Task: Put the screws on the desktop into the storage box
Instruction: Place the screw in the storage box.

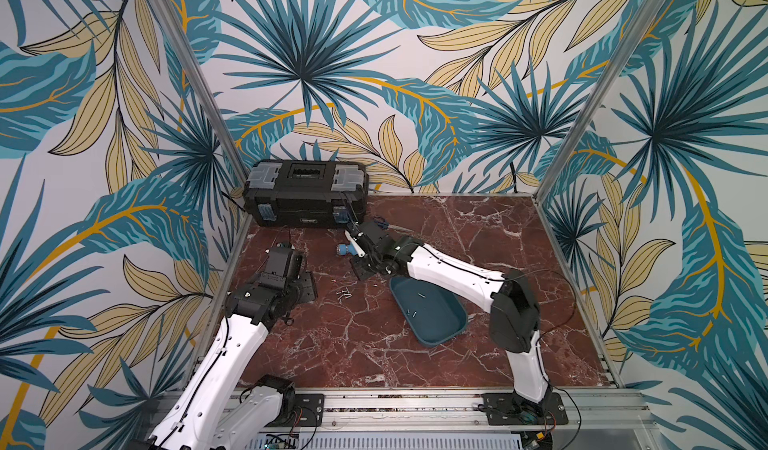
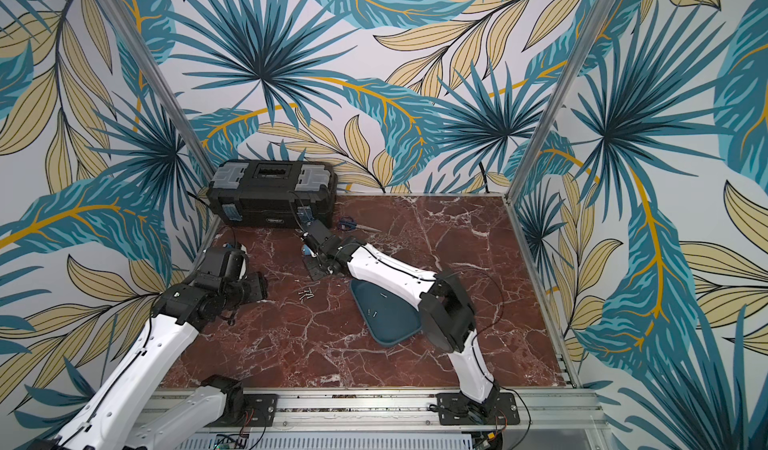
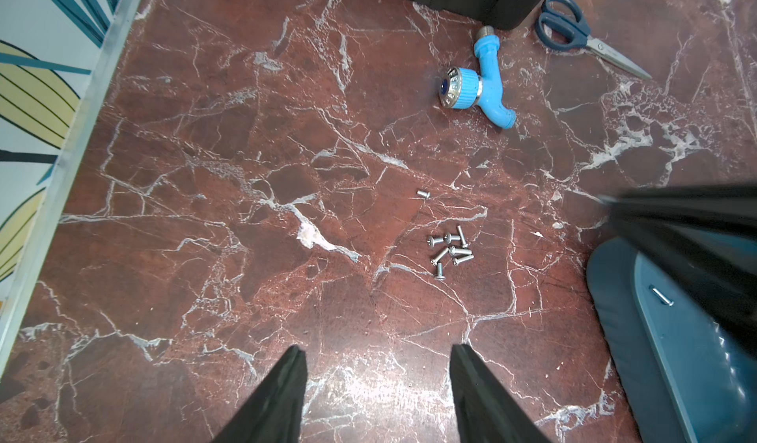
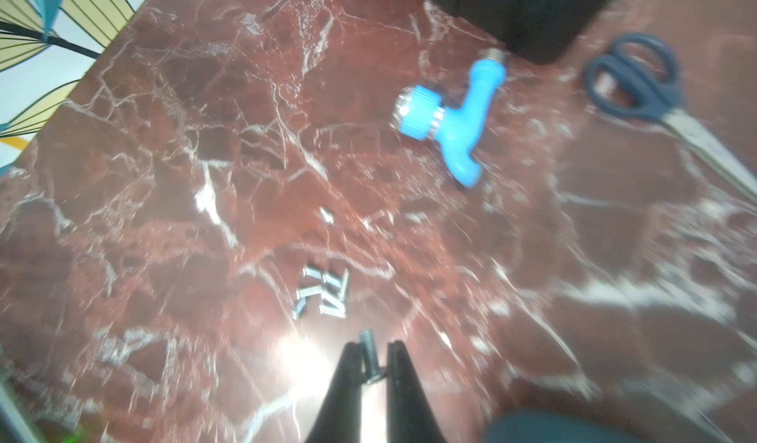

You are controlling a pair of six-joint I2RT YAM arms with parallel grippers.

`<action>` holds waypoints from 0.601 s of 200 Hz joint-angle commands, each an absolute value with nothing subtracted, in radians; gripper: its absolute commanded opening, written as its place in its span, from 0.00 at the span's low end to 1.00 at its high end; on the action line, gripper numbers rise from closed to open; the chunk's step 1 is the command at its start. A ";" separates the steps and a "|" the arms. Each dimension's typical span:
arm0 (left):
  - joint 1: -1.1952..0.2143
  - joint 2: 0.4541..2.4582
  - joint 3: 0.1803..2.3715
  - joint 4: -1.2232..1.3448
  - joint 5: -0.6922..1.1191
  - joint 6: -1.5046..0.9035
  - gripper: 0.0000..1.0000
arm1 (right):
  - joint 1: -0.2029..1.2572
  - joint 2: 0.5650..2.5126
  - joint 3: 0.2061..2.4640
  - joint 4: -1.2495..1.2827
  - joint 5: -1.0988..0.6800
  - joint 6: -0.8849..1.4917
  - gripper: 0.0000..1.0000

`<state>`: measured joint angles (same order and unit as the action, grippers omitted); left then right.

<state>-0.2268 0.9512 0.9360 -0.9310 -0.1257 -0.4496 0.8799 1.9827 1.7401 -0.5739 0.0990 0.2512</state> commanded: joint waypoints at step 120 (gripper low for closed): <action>-0.235 1.427 0.939 -0.695 0.045 -0.514 0.59 | 0.755 1.537 1.065 -0.530 0.122 0.372 0.50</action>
